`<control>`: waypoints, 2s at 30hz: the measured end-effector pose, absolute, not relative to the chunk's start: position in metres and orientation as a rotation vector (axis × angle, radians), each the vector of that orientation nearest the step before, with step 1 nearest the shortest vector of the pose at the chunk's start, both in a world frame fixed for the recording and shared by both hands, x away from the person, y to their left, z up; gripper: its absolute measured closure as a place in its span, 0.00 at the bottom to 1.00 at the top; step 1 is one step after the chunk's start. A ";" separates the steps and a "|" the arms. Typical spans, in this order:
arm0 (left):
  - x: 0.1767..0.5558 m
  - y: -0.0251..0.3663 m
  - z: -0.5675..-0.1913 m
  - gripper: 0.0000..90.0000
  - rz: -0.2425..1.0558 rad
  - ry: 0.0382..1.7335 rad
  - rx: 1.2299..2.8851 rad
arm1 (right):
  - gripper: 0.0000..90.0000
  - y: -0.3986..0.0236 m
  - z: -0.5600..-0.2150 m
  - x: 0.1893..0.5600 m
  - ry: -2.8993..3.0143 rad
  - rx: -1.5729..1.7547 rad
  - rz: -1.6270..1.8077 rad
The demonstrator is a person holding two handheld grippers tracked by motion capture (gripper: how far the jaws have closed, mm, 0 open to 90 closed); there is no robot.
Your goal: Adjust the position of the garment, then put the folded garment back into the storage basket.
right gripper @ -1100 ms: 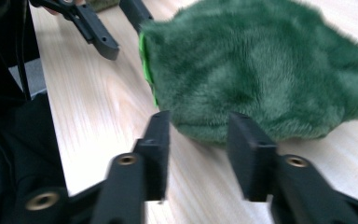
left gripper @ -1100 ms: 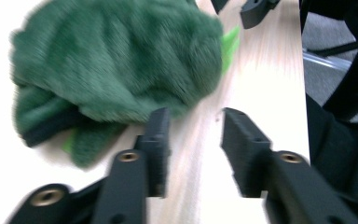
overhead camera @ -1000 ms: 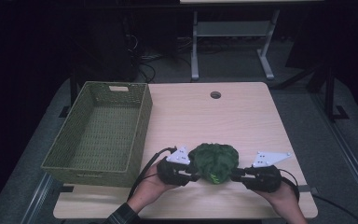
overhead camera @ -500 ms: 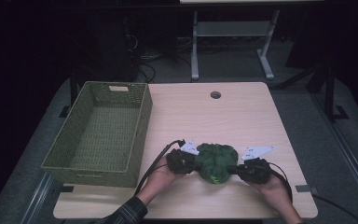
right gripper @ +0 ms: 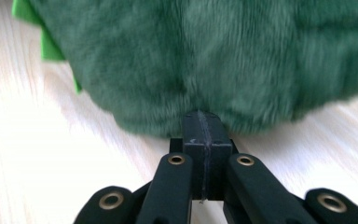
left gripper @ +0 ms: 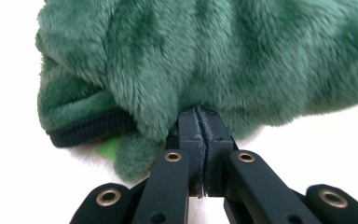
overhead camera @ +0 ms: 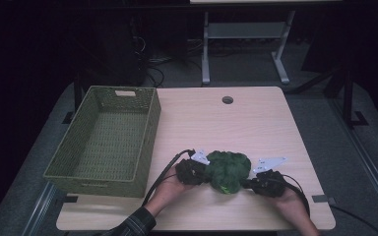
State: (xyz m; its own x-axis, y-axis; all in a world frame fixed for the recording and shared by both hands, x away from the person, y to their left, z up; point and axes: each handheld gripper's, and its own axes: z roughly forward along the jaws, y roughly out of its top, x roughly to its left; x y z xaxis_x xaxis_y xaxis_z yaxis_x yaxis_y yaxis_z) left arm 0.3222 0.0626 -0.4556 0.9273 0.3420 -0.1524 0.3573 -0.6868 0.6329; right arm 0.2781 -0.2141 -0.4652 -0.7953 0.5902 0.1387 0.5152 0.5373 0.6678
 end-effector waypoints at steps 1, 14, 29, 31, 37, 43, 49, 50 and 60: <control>0.321 0.065 -0.454 0.98 -0.038 0.495 2.376 | 1.00 -0.217 -0.464 0.276 2.659 0.966 1.105; 0.290 0.066 -0.435 1.00 -0.119 0.419 2.346 | 1.00 -0.255 -0.437 0.300 2.470 1.060 1.206; 0.281 0.033 -0.456 1.00 -0.165 0.363 2.368 | 1.00 -0.218 -0.447 0.372 2.473 1.092 1.215; 0.282 0.031 -0.458 1.00 -0.158 0.362 2.375 | 1.00 -0.211 -0.451 0.376 2.475 1.089 1.228; 0.290 0.033 -0.464 1.00 -0.132 0.393 2.380 | 1.00 -0.201 -0.462 0.381 2.550 1.066 1.234; 0.296 0.037 -0.464 1.00 -0.114 0.409 2.380 | 1.00 -0.203 -0.461 0.377 2.569 1.068 1.251; 0.302 0.046 -0.461 1.00 -0.093 0.441 2.370 | 1.00 -0.201 -0.461 0.372 2.606 1.056 1.242; 0.303 0.048 -0.461 1.00 -0.089 0.447 2.368 | 1.00 -0.201 -0.461 0.371 2.612 1.049 1.238; 0.314 0.063 -0.457 1.00 -0.051 0.486 2.363 | 1.00 -0.208 -0.458 0.349 2.633 1.048 1.221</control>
